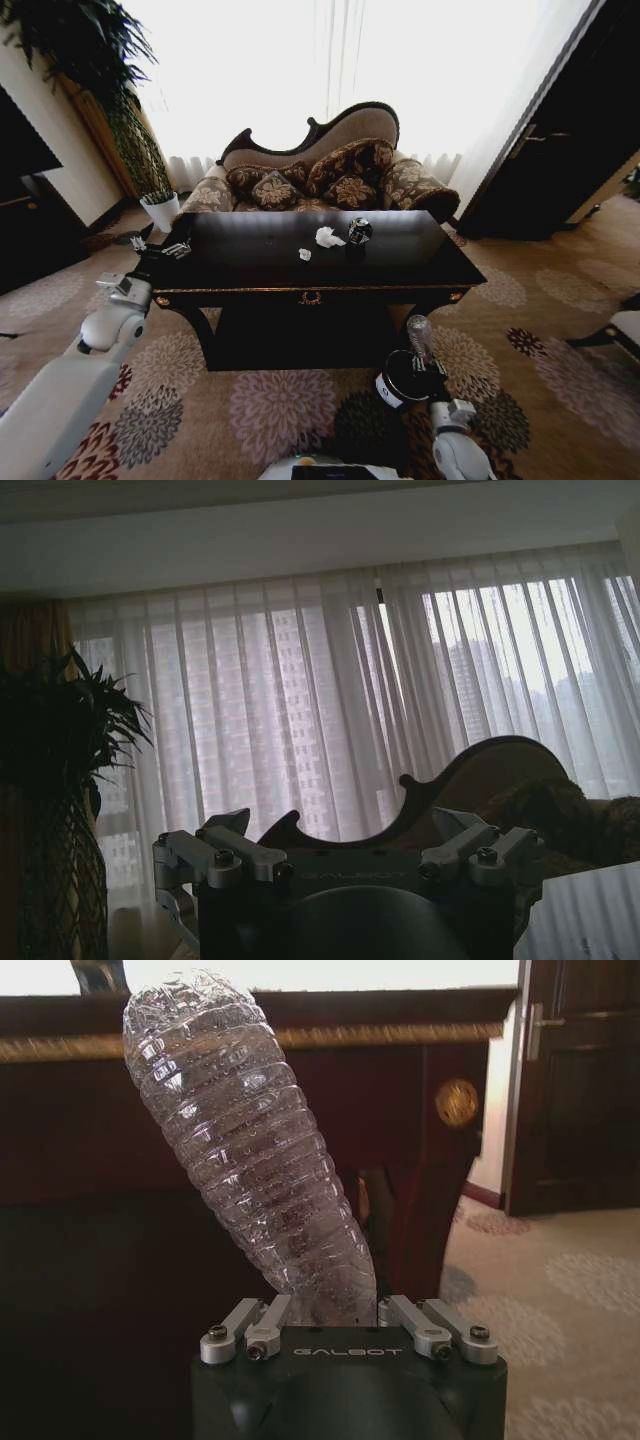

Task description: Move to the front of the table and place the trash on the table into the trash bin.

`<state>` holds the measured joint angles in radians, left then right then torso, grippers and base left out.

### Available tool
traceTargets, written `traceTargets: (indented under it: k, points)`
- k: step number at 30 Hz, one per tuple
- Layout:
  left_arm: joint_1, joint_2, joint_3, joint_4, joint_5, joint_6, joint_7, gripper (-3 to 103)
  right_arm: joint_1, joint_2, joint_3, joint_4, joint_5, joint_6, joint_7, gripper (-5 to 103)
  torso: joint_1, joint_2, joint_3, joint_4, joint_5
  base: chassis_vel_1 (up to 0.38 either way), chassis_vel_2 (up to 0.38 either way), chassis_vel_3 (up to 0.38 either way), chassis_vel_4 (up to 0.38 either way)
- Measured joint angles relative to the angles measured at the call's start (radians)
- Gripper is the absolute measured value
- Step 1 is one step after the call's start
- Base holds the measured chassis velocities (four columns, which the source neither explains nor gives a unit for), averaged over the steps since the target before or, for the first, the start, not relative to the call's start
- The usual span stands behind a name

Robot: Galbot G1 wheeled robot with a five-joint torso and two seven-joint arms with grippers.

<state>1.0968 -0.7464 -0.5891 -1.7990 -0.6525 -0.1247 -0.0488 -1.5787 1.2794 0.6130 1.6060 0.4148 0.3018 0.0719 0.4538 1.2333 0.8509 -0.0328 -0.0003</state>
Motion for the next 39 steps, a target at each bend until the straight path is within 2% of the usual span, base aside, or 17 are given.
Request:
traceTargets:
  k: [6, 13, 14, 26, 33, 38, 39]
  points:
    - [-0.001, 0.000, 0.001, -0.001, -0.001, 0.000, 0.000, 100, 0.062, -0.019, -0.027, -0.123, 0.004, 0.012, -0.004, 28, 0.000, 0.000, 0.000, 0.0002, 0.0000, 0.000, 0.000, 0.000, 0.000]
    - [-0.003, 0.001, 0.003, -0.003, -0.001, 0.001, 0.000, 100, 0.209, -0.047, -0.092, -0.368, -0.007, 0.023, -0.004, 28, 0.000, 0.000, 0.000, 0.0002, 0.0003, 0.000, 0.000, 0.000, 0.000]
    - [-0.003, 0.001, 0.004, -0.003, -0.002, 0.001, 0.000, 100, 0.263, -0.054, -0.107, -0.452, -0.015, 0.030, -0.006, 28, 0.000, 0.000, 0.000, 0.0003, 0.0002, 0.000, 0.000, 0.000, 0.000]
    - [-0.004, 0.001, 0.005, -0.004, -0.002, 0.003, 0.000, 100, 0.477, -0.087, -0.117, -0.822, -0.042, 0.089, -0.034, 28, 0.000, 0.000, 0.000, 0.0004, 0.0001, 0.000, 0.000, 0.000, 0.000]
    - [-0.004, 0.002, 0.006, -0.005, -0.002, 0.003, 0.000, 100, 0.521, -0.058, -0.121, -0.873, -0.035, 0.092, -0.047, 28, 0.000, 0.000, 0.000, 0.0003, 0.0002, 0.000, 0.000, 0.000, 0.000]
    - [-0.005, 0.002, 0.006, -0.005, -0.002, 0.003, -0.001, 100, 0.528, -0.047, -0.120, -0.903, -0.067, 0.110, -0.055, 28, 0.000, 0.000, 0.000, 0.0002, 0.0000, 0.000, 0.000, 0.000, 0.000]
    - [-0.005, 0.002, 0.006, -0.005, -0.002, 0.003, -0.001, 100, 0.528, -0.047, -0.120, -0.907, -0.073, 0.115, -0.057, 25, 0.000, 0.000, 0.000, 0.0002, 0.0000, 0.000, 0.000, 0.000, 0.000]
